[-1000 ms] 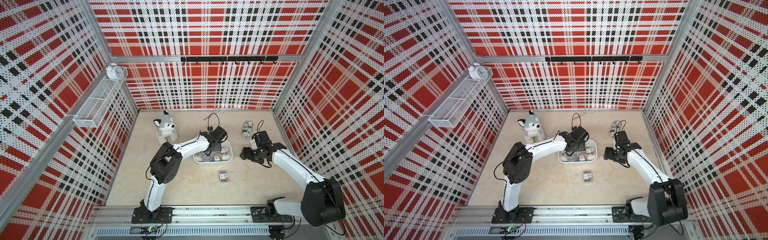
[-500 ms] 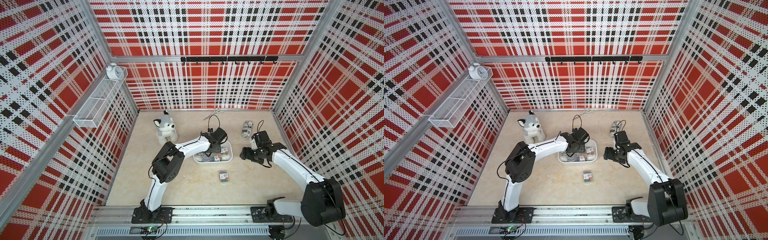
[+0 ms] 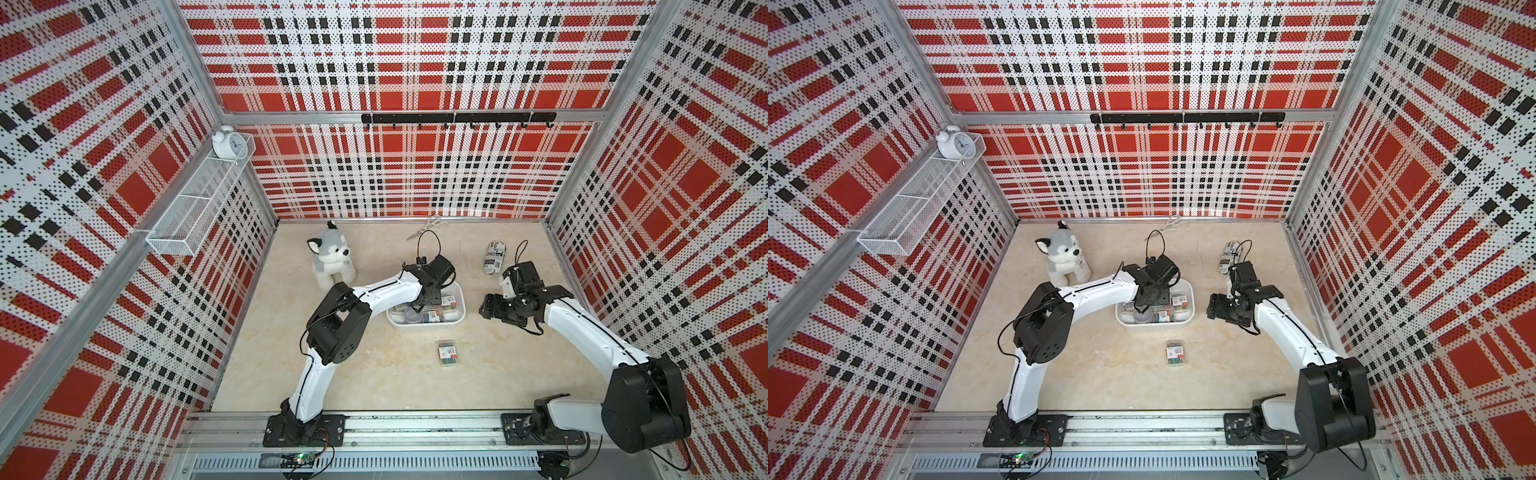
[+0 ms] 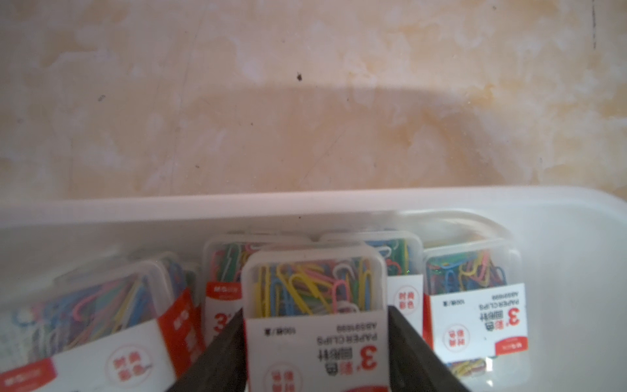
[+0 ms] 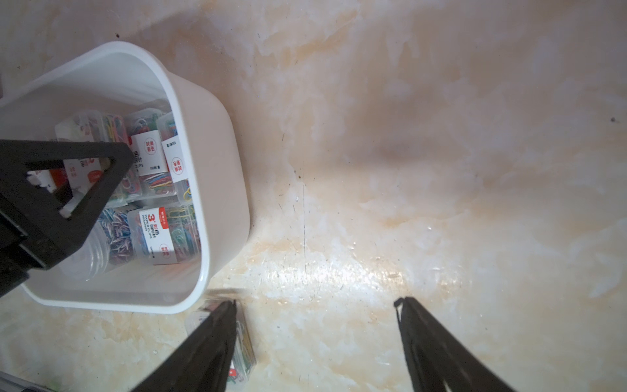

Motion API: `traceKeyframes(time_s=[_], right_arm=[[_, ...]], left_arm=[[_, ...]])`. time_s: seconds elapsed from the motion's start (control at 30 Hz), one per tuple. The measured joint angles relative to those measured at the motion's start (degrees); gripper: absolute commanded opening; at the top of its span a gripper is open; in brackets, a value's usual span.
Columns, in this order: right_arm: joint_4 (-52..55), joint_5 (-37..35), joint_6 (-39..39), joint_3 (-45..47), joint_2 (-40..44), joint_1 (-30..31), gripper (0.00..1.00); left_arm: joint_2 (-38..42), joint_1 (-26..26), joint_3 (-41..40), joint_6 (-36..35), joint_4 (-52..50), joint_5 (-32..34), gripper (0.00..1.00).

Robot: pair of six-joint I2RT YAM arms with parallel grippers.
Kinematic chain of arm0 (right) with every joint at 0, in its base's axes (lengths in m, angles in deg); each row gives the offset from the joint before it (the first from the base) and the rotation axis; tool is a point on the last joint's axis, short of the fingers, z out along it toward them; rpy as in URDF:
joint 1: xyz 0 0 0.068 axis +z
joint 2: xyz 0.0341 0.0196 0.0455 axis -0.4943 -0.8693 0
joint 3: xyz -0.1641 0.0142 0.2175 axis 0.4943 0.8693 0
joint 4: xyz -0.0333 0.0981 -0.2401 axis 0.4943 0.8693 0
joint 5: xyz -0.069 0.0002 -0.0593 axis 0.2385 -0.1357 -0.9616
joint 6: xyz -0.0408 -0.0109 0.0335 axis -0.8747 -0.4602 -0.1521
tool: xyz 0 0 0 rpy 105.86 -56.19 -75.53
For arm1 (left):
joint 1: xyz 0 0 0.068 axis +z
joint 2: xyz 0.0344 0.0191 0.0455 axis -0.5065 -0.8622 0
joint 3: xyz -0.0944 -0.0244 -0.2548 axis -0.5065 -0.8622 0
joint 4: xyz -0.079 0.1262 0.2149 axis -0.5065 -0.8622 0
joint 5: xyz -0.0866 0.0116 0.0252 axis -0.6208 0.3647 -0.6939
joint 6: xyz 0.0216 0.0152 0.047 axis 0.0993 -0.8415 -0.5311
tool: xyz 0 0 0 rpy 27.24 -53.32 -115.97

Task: Take the paper clips out of the storage box
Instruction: Pick up the boxed paper clips from the storage box, then place the boxed paper clips at the center of the board.

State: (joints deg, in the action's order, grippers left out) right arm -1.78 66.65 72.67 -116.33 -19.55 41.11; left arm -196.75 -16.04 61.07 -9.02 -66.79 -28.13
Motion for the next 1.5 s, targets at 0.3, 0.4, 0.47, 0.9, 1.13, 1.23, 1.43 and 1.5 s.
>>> traceKeyframes(time_s=[0.3,0.4,0.47,0.9,1.13,1.23,1.43,1.5], right_arm=[[-0.09,0.22,0.0,0.0,0.0,0.0,0.78],[-0.11,0.28,0.0,0.0,0.0,0.0,0.78],[-0.13,0.44,0.0,0.0,0.0,0.0,0.78],[-0.11,0.9,0.02,0.0,0.0,0.0,0.78],[0.31,1.2,0.11,-0.07,1.31,0.0,0.77],[0.46,1.68,0.2,-0.17,2.34,0.0,0.77],[1.49,1.7,0.42,-0.59,5.84,0.0,0.77],[1.99,1.75,0.39,-1.22,6.8,0.0,0.76]], left_arm=[[0.0,-0.22,0.26,0.04,-0.37,0.02,0.6],[0.0,-0.22,0.39,0.0,-0.72,0.02,0.59],[0.0,-0.24,0.68,0.0,-1.05,0.02,0.58],[0.02,-0.59,8.13,-0.52,-3.41,1.55,0.55],[2.19,-2.67,11.93,-0.5,-6.84,4.02,0.55],[5.33,-4.37,12.09,-0.22,-8.44,5.33,0.55],[14.05,-8.39,9.33,1.53,-9.46,8.59,0.55],[17.73,-10.29,6.12,3.04,-9.77,10.03,0.54]])
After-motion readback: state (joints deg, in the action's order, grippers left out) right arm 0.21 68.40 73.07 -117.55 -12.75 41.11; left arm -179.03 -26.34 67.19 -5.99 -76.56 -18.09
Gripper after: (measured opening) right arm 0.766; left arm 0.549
